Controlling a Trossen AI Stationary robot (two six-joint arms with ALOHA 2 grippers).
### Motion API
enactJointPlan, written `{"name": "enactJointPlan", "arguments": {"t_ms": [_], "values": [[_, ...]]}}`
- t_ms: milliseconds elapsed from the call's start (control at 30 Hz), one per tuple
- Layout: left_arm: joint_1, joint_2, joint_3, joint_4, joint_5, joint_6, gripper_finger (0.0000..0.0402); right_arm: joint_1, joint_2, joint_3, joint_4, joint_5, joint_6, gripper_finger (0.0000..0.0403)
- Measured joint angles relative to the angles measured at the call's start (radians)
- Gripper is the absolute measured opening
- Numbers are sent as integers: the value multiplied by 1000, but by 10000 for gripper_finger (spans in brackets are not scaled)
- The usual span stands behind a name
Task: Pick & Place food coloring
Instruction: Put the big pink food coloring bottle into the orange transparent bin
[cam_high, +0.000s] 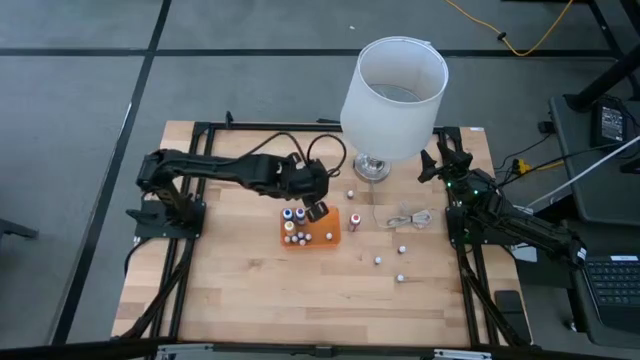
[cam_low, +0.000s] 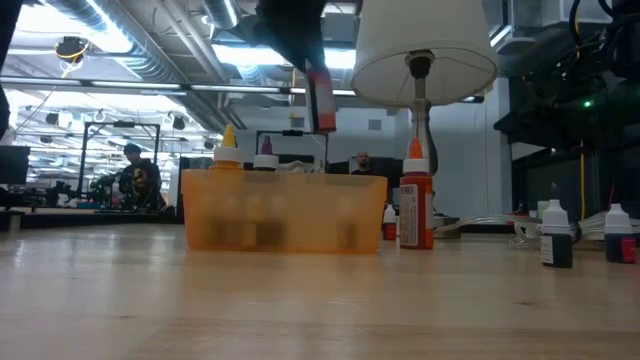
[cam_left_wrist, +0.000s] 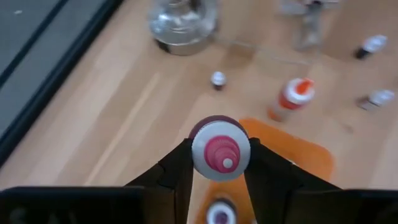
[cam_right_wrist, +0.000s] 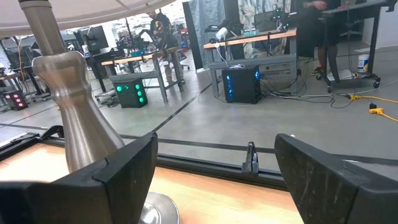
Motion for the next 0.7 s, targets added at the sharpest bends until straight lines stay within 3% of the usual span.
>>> {"name": "enactJointPlan", "arguments": {"t_ms": [200,700], "values": [[-62,-9,0,-7,74,4,115,0,0,0,0,0,0,323],[-131,65,-103,160,66,38,114,0,0,0,0,0,0,323]]}}
